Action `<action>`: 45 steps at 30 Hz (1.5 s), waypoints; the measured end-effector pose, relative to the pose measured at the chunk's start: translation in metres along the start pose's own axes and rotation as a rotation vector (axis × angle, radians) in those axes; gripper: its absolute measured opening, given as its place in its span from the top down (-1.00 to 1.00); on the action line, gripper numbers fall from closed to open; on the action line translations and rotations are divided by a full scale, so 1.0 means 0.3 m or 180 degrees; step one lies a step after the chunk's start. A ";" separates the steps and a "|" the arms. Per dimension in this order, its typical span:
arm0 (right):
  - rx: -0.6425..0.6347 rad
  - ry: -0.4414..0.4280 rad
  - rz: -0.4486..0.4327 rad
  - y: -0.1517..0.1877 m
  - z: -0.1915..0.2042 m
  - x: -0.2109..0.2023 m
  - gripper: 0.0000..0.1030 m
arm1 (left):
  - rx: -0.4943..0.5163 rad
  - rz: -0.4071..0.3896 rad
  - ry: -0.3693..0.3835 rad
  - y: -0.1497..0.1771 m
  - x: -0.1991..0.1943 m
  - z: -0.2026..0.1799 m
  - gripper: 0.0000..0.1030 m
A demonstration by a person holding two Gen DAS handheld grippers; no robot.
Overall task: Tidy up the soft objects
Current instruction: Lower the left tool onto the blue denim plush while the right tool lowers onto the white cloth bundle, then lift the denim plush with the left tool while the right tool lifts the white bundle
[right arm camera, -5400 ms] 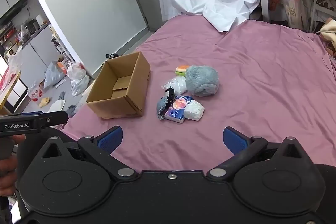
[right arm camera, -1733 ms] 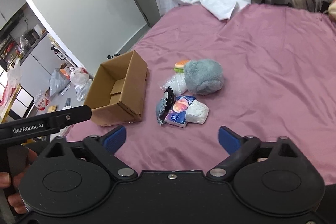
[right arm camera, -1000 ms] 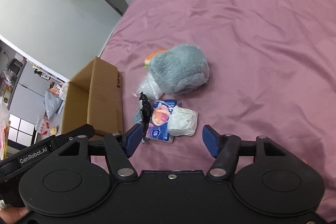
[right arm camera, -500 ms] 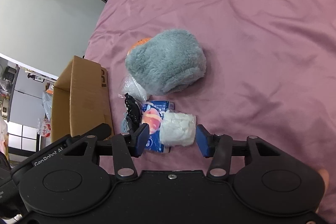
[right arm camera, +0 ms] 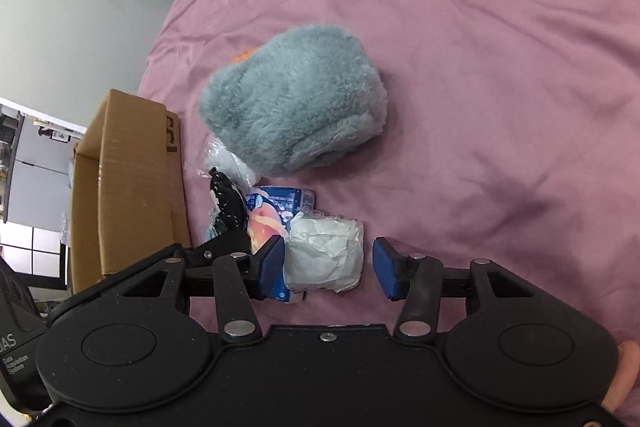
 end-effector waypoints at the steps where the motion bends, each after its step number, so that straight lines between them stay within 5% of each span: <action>1: -0.0005 0.0007 0.0014 -0.004 0.003 0.010 0.10 | -0.0014 -0.0008 -0.0007 0.001 0.002 -0.001 0.27; 12: -0.0131 -0.0044 -0.0104 -0.014 0.049 -0.011 0.18 | 0.0032 -0.0026 -0.0132 -0.004 -0.048 -0.021 0.61; 30: -0.0187 -0.0428 -0.0499 -0.001 0.082 -0.169 0.18 | 0.0173 -0.0409 -0.0050 -0.025 -0.259 -0.099 0.61; 45: -0.0624 -0.0576 -0.0903 -0.011 0.211 -0.287 0.18 | 0.0190 -0.0717 -0.0112 -0.076 -0.402 -0.067 0.61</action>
Point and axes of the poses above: each gripper's, at about its wrist camera, not at the fingertips, and x roughly the way its jaws point, z to its left, y to its underside, the point moved 5 cm from there along x, roughly the way its jaws point, and after that the axes turned 15 degrees about y, right-handed, at the moved point
